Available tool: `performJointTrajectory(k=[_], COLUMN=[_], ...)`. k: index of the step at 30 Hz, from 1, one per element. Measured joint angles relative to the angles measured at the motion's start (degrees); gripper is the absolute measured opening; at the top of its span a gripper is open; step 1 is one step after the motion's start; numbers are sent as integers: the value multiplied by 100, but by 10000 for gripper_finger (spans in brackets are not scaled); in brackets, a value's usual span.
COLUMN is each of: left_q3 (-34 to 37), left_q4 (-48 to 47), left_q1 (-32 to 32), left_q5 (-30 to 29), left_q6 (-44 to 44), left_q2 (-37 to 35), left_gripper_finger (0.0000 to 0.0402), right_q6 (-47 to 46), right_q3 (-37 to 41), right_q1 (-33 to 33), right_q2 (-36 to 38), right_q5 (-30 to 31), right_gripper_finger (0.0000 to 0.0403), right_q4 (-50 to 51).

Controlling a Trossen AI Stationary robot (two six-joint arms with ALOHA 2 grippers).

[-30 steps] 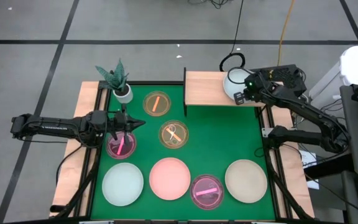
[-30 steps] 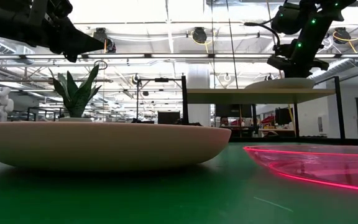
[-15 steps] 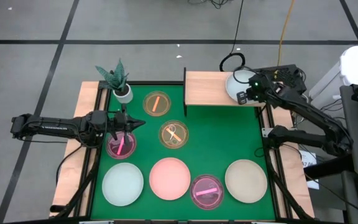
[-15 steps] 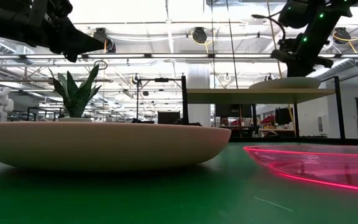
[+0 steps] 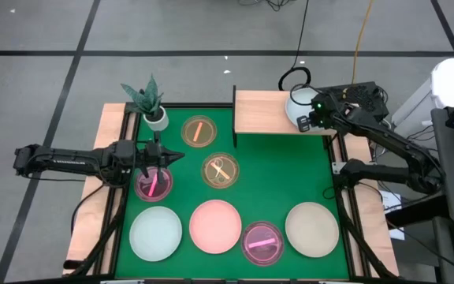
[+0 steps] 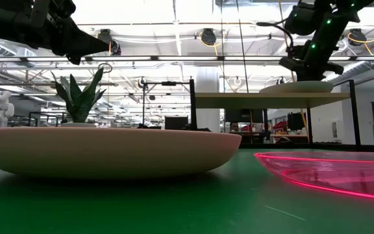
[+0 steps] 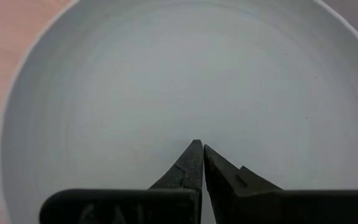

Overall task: Place and stack plates onto a shelf
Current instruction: Put the right large gray plate on the shelf

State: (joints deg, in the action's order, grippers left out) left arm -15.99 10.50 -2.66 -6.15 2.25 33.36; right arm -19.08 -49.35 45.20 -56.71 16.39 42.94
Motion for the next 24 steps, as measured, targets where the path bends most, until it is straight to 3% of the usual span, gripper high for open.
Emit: performJointTrajectory(k=[24], left_q3=[0], left_q4=[4], left_q1=[0], left_q5=[0], left_q6=[-22], left_q2=[2], left_gripper_finger=[1], right_q6=[-75], right_q3=[18], right_q1=[-183], right_q2=[128], right_q5=[-84], right_gripper_finger=[0], right_q4=[-35])
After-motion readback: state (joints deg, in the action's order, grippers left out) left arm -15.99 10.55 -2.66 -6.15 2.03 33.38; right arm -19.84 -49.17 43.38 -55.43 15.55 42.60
